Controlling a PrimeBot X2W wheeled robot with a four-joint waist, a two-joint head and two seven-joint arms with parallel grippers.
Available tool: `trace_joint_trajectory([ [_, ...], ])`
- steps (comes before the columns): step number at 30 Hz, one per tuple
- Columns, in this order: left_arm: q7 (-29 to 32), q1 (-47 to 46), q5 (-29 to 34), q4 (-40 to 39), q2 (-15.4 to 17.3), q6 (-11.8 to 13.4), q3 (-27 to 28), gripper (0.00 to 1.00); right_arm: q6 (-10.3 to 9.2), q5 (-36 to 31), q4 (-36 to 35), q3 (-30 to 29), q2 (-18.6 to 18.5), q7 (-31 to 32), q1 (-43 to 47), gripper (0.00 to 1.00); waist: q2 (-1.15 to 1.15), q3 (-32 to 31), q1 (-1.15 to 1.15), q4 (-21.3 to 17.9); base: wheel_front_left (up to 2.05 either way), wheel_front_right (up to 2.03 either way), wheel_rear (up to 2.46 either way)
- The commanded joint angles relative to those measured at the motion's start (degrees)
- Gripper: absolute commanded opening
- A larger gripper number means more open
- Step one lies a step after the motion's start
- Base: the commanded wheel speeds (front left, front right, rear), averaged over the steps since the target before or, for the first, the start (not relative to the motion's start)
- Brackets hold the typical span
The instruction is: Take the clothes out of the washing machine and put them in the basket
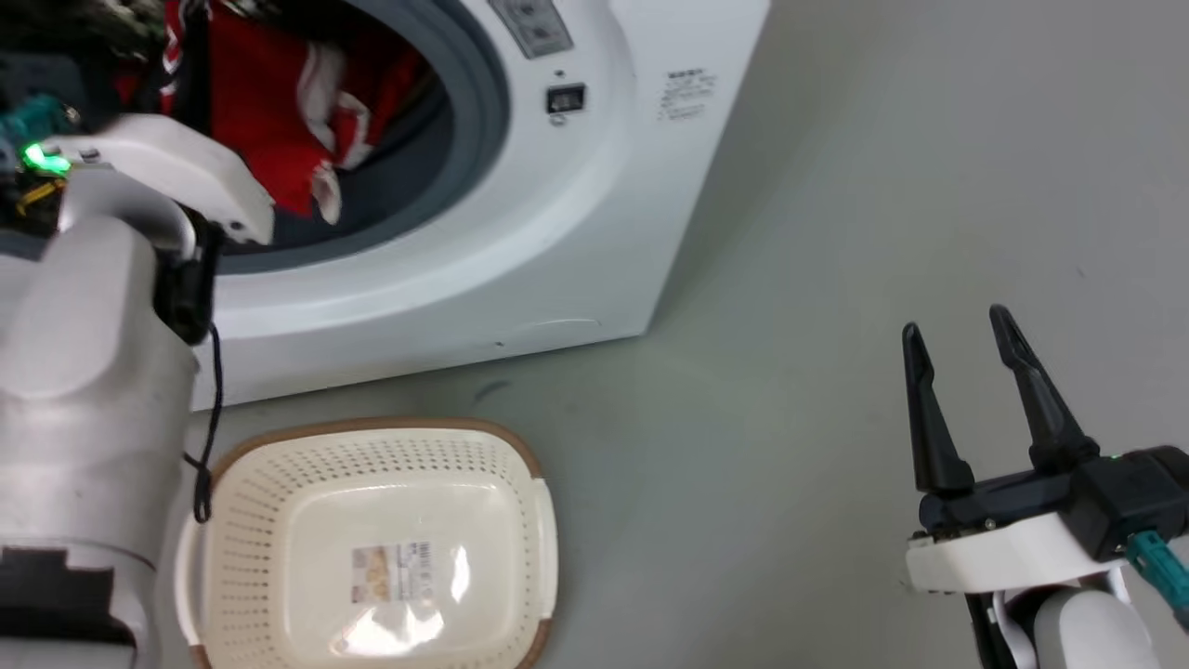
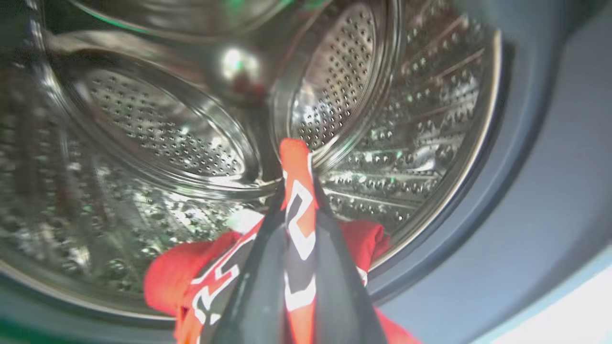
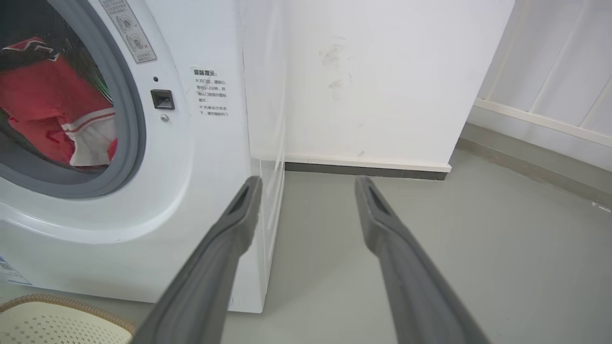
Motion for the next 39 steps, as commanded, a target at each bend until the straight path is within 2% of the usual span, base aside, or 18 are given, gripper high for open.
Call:
trace_joint_trajectory([
  [1,-0.4,2.8,0.0,-3.5,-0.8,0.4,1.2,0.0,-0.04,-0.5,0.2,0.1,0.0,-0.1,0.7,1.0,0.0,-4.5,0.02,3.9,0.0,0.0,0.0],
  [11,-0.3,17.1,2.1,-21.4,-5.1,0.7,4.0,0.0,-0.05,-1.3,1.2,-1.3,0.0,-0.1,3.3,1.0,0.0,-10.5,0.02,10.0,0.0,0.0,0.0],
  [19,0.9,25.9,2.0,-33.0,-4.8,0.6,1.9,0.0,-0.05,-1.1,1.9,-1.6,0.0,-0.1,5.4,1.0,0.0,-13.6,0.02,13.4,0.0,0.0,0.0],
  [26,10.9,35.9,-0.8,-43.3,-2.8,0.3,-1.2,0.0,-0.04,-1.2,1.8,-2.4,0.0,-0.1,5.6,1.0,0.0,-13.8,0.02,16.1,0.0,0.0,0.0],
  [33,15.4,42.6,-3.3,-41.7,-2.0,0.3,-2.9,0.0,-0.04,-2.2,1.1,-1.9,0.0,-0.1,3.9,1.0,0.0,-10.9,0.02,16.6,0.0,0.0,0.0],
  [39,13.9,41.7,-4.9,-34.3,-2.8,-0.1,-4.7,0.0,-0.05,-3.5,0.3,-1.6,0.0,-0.1,1.8,1.0,0.0,-5.3,0.02,16.0,0.0,0.0,0.0],
])
